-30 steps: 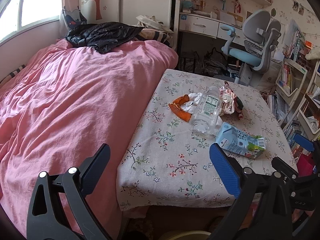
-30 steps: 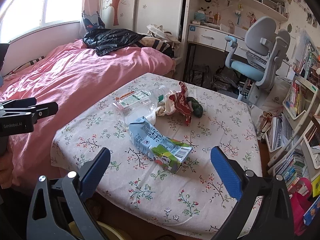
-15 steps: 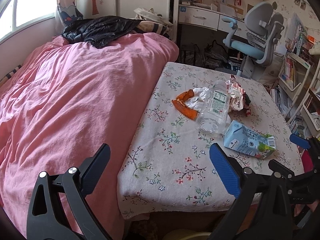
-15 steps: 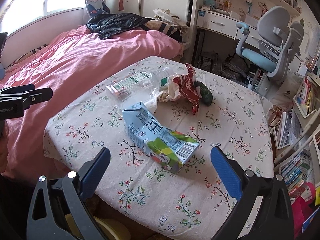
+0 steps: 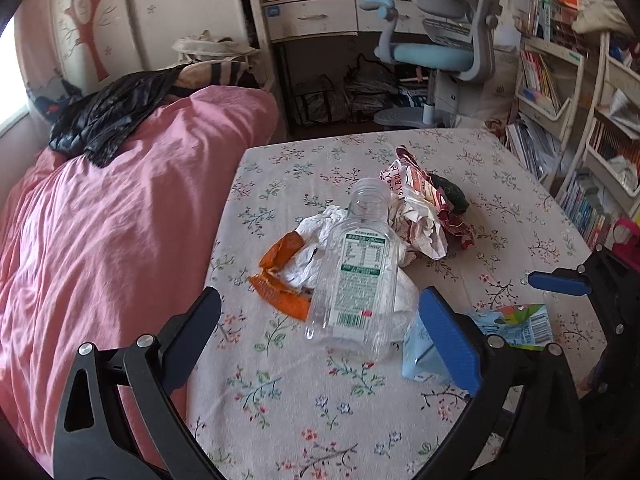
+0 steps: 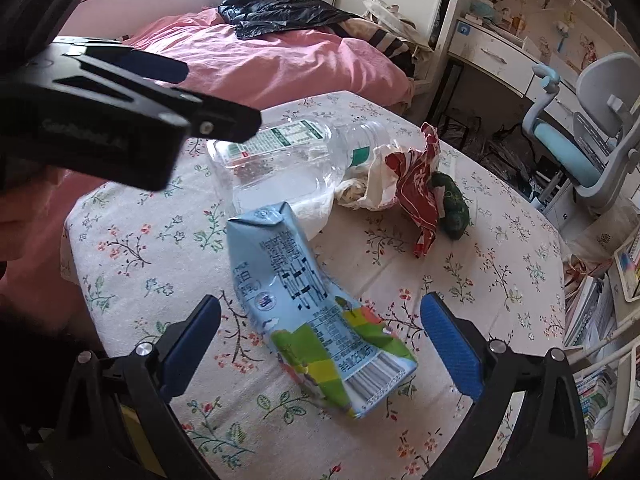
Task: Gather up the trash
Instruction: 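Grasp the blue milk carton with the right tool while the left tool grasps the water bottle, then drop the milk carton into the yellow wastebasket with the right tool while the left tool carries the bottle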
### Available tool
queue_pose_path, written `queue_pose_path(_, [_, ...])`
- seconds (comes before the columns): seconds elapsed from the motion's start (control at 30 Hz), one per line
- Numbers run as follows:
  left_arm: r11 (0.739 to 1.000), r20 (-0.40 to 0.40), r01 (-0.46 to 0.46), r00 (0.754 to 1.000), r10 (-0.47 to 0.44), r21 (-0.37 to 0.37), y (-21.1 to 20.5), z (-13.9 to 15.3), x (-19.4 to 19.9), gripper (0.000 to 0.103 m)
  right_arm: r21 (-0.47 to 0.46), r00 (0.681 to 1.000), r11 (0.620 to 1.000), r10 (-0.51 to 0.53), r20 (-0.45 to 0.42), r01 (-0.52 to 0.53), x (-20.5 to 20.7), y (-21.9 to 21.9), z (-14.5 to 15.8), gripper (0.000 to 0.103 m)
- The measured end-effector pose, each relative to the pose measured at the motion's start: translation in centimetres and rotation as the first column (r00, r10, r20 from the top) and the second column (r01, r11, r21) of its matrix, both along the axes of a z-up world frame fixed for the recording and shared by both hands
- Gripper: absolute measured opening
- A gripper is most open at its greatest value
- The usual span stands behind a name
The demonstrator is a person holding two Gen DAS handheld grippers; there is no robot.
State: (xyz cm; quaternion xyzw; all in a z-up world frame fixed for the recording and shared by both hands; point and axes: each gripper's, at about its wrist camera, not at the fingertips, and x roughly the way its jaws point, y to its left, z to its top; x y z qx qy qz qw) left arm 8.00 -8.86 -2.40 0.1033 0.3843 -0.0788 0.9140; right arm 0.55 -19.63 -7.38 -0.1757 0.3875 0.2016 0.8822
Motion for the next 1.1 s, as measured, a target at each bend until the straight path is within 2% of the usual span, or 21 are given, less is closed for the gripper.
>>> queue_pose_path(0.07, [0.999,-0.026,0.007,1.000,-0.006,0.035,-1.2,-0.9,1.8,0.096,0.004,1.000,1.000,0.015,-0.011,-0.015,0.9,-0.1,-0.3,0.092])
queue_pose_path(0.17, [0.999,-0.085,0.021,0.996,-0.017,0.045,-2.0,-2.4,4.1,0.094,0.017,0.997,0.998,0.065,-0.048,-0.064,1.6,0.3,-0.7,0.085])
queue_pose_path(0.23, [0.999,-0.119,0.028,0.993,-0.023,0.042,-2.2,-3.4,5.2,0.086,0.004,0.991,0.994,0.107,-0.081,-0.107,1.6,0.8,-1.2,0.078])
queue_pose_path(0.37, [0.997,-0.207,0.045,0.977,-0.056,-0.055,-1.7,-5.6,6.5,0.055,-0.010,0.983,0.989,0.145,-0.111,-0.147,1.1,1.0,-1.6,0.069])
queue_pose_path(0.47, [0.994,-0.198,0.058,0.977,-0.075,-0.091,-1.4,-5.3,6.5,0.053,0.034,0.983,0.992,0.129,-0.134,-0.125,1.2,0.1,-1.3,0.060])
queue_pose_path(0.57, [0.987,-0.170,0.033,0.984,-0.060,-0.158,-0.1,-3.9,6.1,0.053,0.170,0.981,0.984,0.081,-0.175,-0.051,2.1,-1.7,-0.7,0.051])
queue_pose_path(0.7, [0.973,-0.106,0.005,0.994,-0.031,-0.230,2.1,-1.4,4.4,0.053,0.348,0.974,0.936,0.031,-0.224,0.050,2.3,-4.3,0.0,0.051])
queue_pose_path(0.9, [0.955,-0.046,-0.015,0.999,0.001,-0.297,4.6,0.8,0.9,0.053,0.557,0.968,0.819,0.008,-0.253,0.139,0.7,-7.0,1.5,0.051])
queue_pose_path(1.0, [0.952,-0.044,-0.042,0.999,0.031,-0.302,5.8,1.0,-1.6,0.053,0.609,0.970,0.781,0.018,-0.243,0.138,-0.3,-6.9,2.7,0.051])
queue_pose_path(1.1, [0.953,-0.040,-0.070,0.997,0.061,-0.294,7.3,1.2,-4.1,0.053,0.621,0.971,0.777,0.055,-0.231,0.103,-1.8,-5.9,3.8,0.051])
